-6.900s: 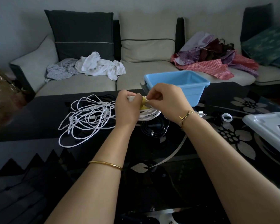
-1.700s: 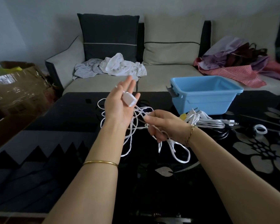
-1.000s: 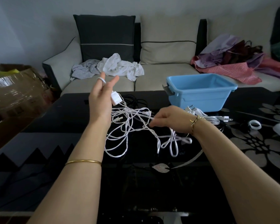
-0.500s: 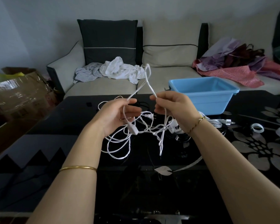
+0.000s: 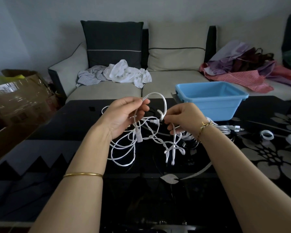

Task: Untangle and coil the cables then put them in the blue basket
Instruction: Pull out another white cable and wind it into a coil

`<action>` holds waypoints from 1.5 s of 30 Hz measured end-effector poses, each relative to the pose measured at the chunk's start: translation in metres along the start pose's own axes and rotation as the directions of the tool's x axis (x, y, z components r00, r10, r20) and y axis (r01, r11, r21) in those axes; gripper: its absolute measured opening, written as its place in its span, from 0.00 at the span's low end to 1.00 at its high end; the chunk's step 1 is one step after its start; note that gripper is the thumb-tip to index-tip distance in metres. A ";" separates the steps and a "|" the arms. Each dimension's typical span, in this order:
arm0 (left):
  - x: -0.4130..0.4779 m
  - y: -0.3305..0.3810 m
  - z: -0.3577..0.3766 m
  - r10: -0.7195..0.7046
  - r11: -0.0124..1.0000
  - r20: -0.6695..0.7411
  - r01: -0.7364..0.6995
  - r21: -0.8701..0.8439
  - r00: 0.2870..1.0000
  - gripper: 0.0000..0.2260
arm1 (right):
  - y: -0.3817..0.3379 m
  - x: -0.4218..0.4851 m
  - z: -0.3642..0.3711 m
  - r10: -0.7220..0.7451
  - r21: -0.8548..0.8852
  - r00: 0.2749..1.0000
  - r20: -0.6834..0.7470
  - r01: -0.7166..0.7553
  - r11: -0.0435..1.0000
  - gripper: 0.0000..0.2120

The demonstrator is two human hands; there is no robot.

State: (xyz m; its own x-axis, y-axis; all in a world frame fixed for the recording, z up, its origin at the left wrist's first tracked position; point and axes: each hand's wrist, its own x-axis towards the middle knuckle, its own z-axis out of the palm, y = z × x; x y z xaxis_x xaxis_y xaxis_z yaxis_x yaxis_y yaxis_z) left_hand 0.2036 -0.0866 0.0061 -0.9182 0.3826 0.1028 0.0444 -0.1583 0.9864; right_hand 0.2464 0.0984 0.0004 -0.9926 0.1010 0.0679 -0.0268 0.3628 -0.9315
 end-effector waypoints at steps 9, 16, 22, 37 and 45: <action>0.000 -0.001 -0.002 0.200 0.932 -0.109 -0.154 0.329 0.974 0.10 | 0.008 0.010 -0.011 0.109 0.191 0.912 -0.395 -0.035 0.981 0.10; 0.002 -0.006 0.011 0.327 0.620 -0.053 -0.172 0.766 0.944 0.06 | -0.002 0.004 -0.004 0.128 0.495 0.982 -0.141 -0.042 0.868 0.06; 0.005 -0.013 0.018 0.341 0.546 -0.109 -0.102 0.831 0.934 0.05 | -0.008 0.000 0.001 0.060 0.488 0.997 -0.047 -0.029 0.872 0.05; 0.020 -0.018 -0.016 0.440 0.873 -0.663 -0.115 0.474 0.606 0.11 | 0.013 0.012 -0.012 0.331 0.523 0.907 -0.260 -0.156 0.838 0.10; 0.012 -0.013 -0.010 0.481 0.781 -0.555 -0.045 0.622 0.679 0.09 | 0.017 0.018 -0.015 0.311 0.679 0.880 -0.359 0.018 0.734 0.10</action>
State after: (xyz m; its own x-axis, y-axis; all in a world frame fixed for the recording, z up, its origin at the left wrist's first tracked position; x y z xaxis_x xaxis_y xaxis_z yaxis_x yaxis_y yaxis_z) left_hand 0.1882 -0.0889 -0.0072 -0.8202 -0.3217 0.4730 0.3209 0.4256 0.8461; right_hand 0.2301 0.1203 -0.0090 -0.8392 0.5342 -0.1015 -0.1180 -0.3612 -0.9250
